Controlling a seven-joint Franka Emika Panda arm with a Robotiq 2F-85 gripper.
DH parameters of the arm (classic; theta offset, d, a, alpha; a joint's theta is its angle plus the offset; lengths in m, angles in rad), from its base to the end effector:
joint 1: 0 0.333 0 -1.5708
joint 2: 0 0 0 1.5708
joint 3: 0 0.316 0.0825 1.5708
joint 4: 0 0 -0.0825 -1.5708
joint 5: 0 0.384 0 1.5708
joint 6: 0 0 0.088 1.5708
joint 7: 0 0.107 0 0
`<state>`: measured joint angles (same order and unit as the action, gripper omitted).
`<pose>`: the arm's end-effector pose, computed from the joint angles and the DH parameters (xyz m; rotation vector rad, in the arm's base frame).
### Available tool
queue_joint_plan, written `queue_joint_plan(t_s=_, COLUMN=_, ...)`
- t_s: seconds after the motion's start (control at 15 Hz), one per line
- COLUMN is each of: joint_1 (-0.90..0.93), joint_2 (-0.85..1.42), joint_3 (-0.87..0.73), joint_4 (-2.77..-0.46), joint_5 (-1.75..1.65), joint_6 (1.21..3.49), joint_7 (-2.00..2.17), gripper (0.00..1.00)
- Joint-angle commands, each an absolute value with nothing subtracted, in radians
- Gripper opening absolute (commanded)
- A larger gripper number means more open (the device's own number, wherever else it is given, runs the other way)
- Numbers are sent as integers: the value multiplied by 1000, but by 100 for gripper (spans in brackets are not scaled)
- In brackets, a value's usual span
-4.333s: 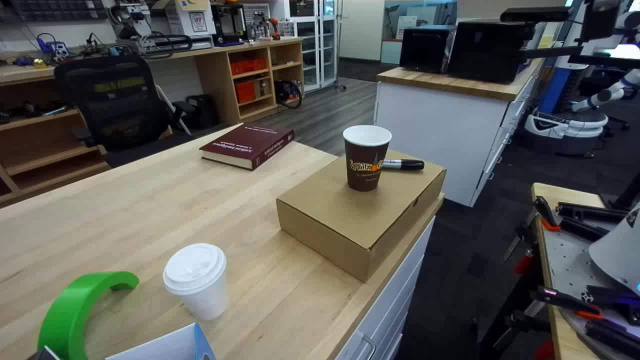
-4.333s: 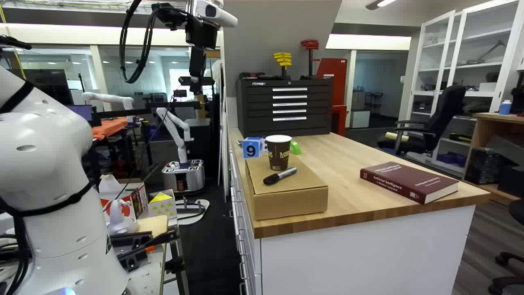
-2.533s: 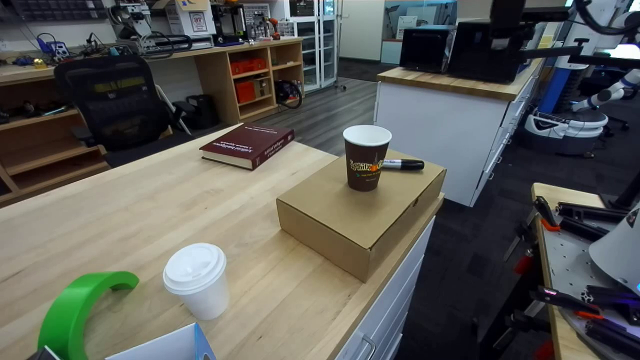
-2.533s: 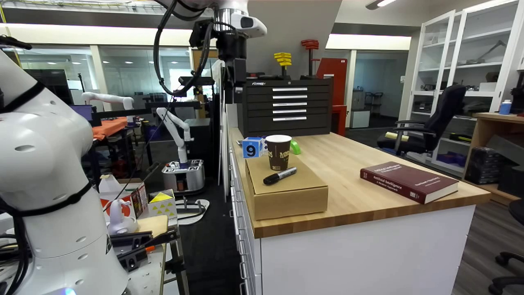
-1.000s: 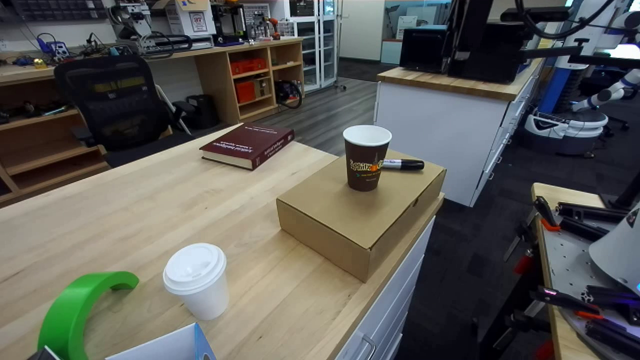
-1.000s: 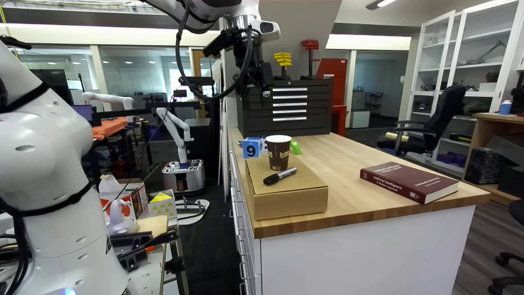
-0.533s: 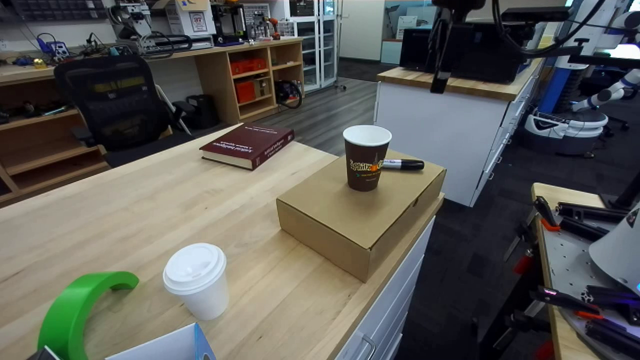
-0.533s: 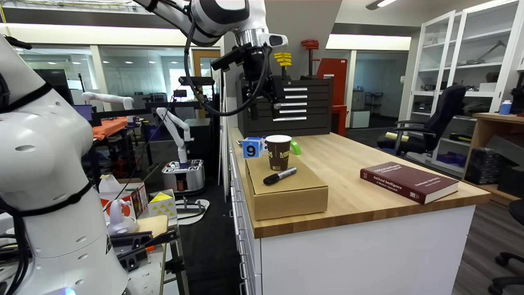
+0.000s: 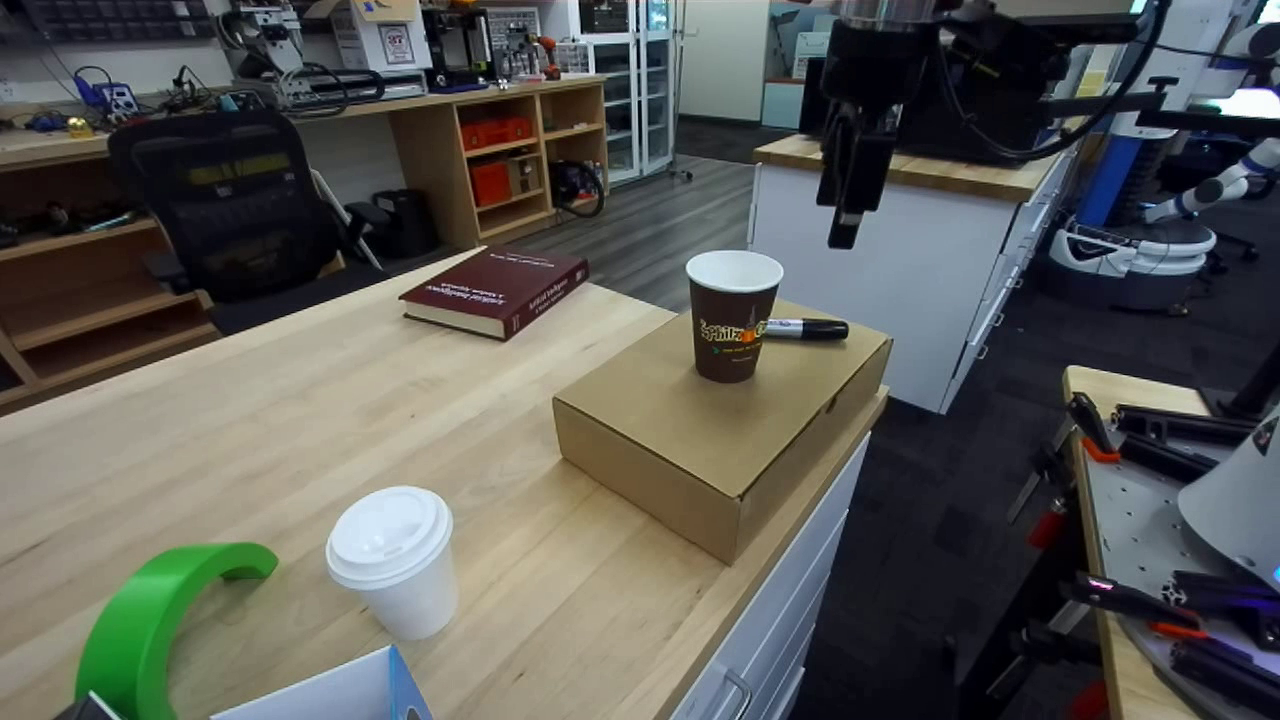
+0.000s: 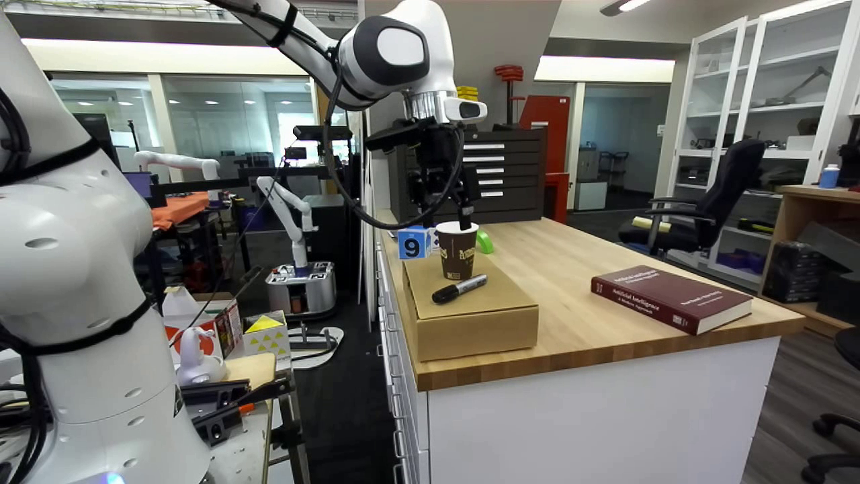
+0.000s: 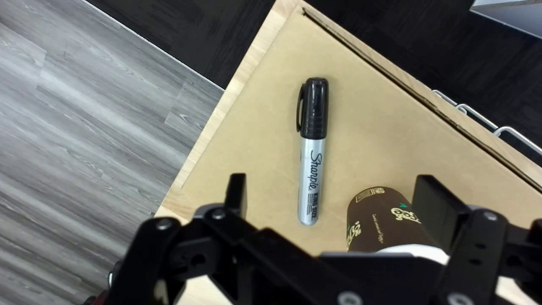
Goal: Pick up the black marker from the box and put it in the brown coffee cup
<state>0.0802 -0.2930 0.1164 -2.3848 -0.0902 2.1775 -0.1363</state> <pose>0.4505 0.0876 0.4400 2.9775 0.5692 0.1305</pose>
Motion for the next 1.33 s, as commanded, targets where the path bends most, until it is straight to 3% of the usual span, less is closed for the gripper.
queue_joint_plan(t_s=0.0, joint_1=88, joint_2=-263, joint_3=98, joint_4=-2404, joint_5=-107, joint_6=2239, joint_7=-167, gripper=100)
queue_joint_plan(t_s=1.27, joint_1=87, joint_2=-144, joint_3=86, joint_4=-2531, joint_5=-94, joint_6=2453, joint_7=-259, gripper=100)
